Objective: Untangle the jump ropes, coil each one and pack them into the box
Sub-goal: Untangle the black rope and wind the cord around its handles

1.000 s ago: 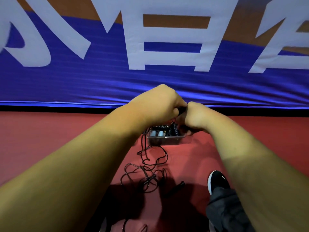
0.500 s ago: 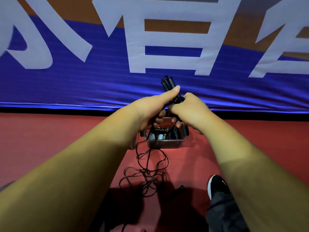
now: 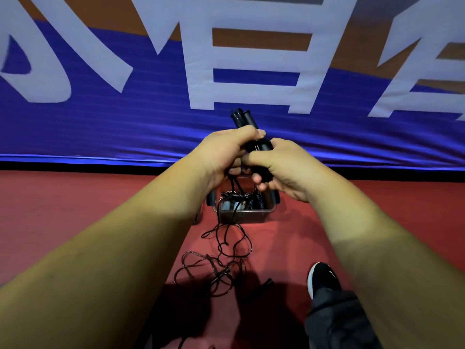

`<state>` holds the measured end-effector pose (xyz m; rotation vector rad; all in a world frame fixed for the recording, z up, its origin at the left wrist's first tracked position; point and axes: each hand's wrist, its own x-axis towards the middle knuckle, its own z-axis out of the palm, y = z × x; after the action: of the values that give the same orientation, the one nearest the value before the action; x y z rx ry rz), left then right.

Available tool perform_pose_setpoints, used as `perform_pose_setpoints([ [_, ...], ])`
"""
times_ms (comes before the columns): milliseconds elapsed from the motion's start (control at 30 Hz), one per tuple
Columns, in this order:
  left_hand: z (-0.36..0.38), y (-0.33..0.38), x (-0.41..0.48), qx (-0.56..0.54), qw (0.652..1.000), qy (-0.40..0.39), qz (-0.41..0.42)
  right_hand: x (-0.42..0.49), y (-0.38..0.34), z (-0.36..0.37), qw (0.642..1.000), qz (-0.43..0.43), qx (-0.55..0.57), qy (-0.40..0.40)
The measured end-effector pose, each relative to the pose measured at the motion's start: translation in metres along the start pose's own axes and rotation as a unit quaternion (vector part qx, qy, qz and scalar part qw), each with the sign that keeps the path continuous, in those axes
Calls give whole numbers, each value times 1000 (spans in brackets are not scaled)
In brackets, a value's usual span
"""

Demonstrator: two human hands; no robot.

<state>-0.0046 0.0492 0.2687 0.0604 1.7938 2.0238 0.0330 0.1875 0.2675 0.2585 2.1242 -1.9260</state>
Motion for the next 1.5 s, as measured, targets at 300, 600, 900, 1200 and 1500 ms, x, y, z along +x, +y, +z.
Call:
perform_pose_setpoints([
  [300,-1,2,9,18,1000,-6,-9,-4,8,-4,1000,-23,17,-14],
  [600,-3,14,-7,362,928,24,-85,2,16,-15,965,4,-246,91],
  [900,-16,26,-27,326,923,-194,-62,12,26,-9,948,40,-309,63],
  [1200,-43,20,-29,371,908,-159,-115,16,24,-2,992,29,-113,43],
  [1500,-44,-8,-23,378,904,-128,-153,-5,6,7,994,-1,24,-110],
])
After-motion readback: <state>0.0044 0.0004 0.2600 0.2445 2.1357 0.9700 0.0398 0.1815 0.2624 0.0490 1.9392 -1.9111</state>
